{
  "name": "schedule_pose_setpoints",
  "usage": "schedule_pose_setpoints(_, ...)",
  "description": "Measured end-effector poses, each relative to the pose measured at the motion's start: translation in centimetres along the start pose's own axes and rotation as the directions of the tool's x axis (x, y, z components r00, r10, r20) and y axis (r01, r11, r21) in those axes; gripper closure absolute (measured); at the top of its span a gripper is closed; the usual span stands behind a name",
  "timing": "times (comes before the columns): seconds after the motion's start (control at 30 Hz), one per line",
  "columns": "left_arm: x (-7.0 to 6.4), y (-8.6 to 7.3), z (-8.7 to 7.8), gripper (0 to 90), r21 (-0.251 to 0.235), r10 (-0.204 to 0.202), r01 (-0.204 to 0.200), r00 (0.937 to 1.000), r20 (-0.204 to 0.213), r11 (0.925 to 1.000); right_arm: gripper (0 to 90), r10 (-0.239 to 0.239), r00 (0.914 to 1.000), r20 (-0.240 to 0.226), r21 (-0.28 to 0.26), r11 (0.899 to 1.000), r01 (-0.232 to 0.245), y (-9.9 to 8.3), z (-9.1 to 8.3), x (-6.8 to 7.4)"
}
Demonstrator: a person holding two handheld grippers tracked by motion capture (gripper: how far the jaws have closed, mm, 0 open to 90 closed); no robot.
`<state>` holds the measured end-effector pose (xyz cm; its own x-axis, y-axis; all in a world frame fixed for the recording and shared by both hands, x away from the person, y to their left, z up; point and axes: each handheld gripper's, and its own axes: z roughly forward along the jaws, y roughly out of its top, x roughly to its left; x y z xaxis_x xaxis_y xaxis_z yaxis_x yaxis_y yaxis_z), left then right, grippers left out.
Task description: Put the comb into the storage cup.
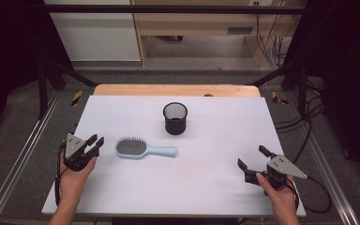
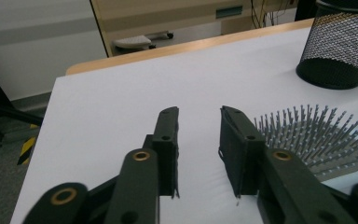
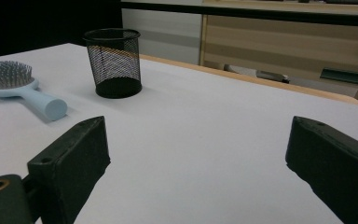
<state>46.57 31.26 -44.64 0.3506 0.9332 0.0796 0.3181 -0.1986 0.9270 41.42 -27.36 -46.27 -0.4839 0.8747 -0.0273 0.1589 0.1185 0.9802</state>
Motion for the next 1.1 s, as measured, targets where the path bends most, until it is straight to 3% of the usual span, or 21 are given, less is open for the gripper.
schedule_pose_setpoints(0.17, -0.1, -0.1, 0.3, 82.9, 0.042, 0.015, -0.016, 0.9998, 0.009, 0.999, 6.1, 0.0, 1.0, 0.001, 0.002, 1.0, 0.0, 0.0, 0.0, 0.0)
schedule_pose_setpoints(0.4, -0.1, -0.1, 0.7, 89.3, 0.072, 0.01, -0.01, 0.9999, 0.01, 0.9974, 6.2, 0.001, 1.0, 0.004, 0.001, 1.0, -0.001, 0.0, 0.0, 0.0)
schedule_pose_setpoints(0.83, -0.4, 0.3, 1.8, 89.8, 0.114, 0.054, -0.054, 0.9986, 0.004, 0.9921, 6.3, 0.003, 1.0, 0.005, 0.006, 1.0, -0.003, 0.0, 0.0, 0.0)
schedule_pose_setpoints(1.1, -0.6, 0.3, 2.7, 89.8, 0.157, 0.092, -0.092, 0.9957, 0.006, 0.9833, 6.4, -0.006, 1.0, 0.005, 0.013, 1.0, 0.005, -0.1, 0.1, 0.1)
